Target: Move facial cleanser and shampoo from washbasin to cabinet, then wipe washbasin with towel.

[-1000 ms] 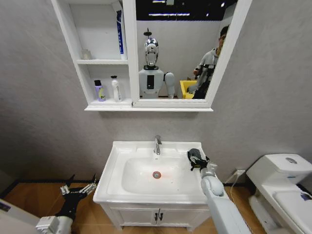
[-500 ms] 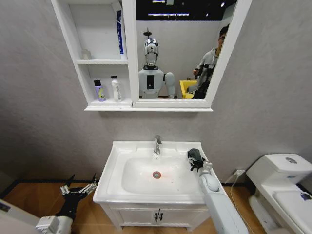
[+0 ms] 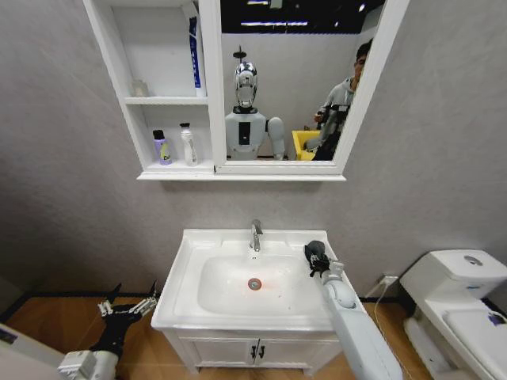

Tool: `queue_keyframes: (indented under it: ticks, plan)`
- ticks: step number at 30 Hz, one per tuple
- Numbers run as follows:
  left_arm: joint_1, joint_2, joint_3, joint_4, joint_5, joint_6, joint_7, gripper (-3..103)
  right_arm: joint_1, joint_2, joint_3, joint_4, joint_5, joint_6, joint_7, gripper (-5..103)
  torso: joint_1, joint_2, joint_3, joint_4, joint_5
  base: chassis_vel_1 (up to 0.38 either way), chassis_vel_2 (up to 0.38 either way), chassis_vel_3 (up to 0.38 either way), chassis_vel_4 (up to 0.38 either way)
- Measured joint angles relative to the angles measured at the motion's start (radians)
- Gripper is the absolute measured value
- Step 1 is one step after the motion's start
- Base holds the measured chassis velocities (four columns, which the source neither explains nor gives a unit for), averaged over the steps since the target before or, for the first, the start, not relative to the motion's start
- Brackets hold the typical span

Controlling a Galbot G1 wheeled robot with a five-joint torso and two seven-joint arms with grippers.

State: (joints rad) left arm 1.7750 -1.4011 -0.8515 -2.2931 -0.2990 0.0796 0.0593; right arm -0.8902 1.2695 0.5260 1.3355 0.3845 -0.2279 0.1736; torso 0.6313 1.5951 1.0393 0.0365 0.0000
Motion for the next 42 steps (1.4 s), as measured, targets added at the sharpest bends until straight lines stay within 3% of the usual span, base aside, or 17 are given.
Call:
queue_keyframes:
  ticks: [4,7,13,18,29,36,38,42]
  plan:
    - [0.0,0.0,0.0,0.0,0.0,0.0,0.0,100,-0.014,0.003,0.003,0.032,0.01,-0.014,0.002,13,0.0,0.0,0.0,0.0,0.0001,0.0,0.0,0.0,0.0]
    - [0.0,0.0,0.0,0.0,0.0,0.0,0.0,100,-0.029,0.004,0.004,0.06,0.015,-0.023,0.008,8,0.0,0.0,0.0,0.0001,0.0001,0.0,0.0,0.0,0.0]
    - [0.0,0.0,0.0,0.0,0.0,0.0,0.0,100,-0.098,0.009,-0.027,0.214,0.067,-0.067,0.036,7,0.0,0.0,0.0,-0.0001,0.0,0.0,0.0,0.0,0.0]
    - [0.0,0.0,0.0,0.0,0.0,0.0,0.0,100,-0.154,0.021,-0.067,0.264,0.055,-0.077,0.045,7,0.0,0.0,0.0,0.0002,-0.0001,0.0,0.0,0.0,0.0]
    - [0.0,0.0,0.0,0.0,0.0,0.0,0.0,100,-0.15,0.033,-0.119,0.153,0.034,-0.081,0.053,7,0.0,0.0,0.0,0.0002,-0.0001,0.0,0.0,0.0,0.0]
    - [0.0,0.0,0.0,0.0,0.0,0.0,0.0,100,-0.095,0.047,-0.158,0.064,0.066,-0.097,0.074,7,0.0,0.0,0.0,0.0003,-0.0001,0.0,0.0,0.0,0.0]
    - [0.0,0.0,0.0,0.0,0.0,0.0,0.0,100,-0.055,0.061,-0.191,0.022,0.127,-0.125,0.1,7,0.0,0.0,0.0,0.0,-0.0003,0.0,0.0,0.0,0.0]
    - [0.0,0.0,0.0,0.0,0.0,0.0,0.0,100,-0.022,0.077,-0.223,-0.026,0.15,-0.13,0.103,7,0.0,0.0,0.0,0.0,-0.0002,0.0,0.0,0.0,0.0]
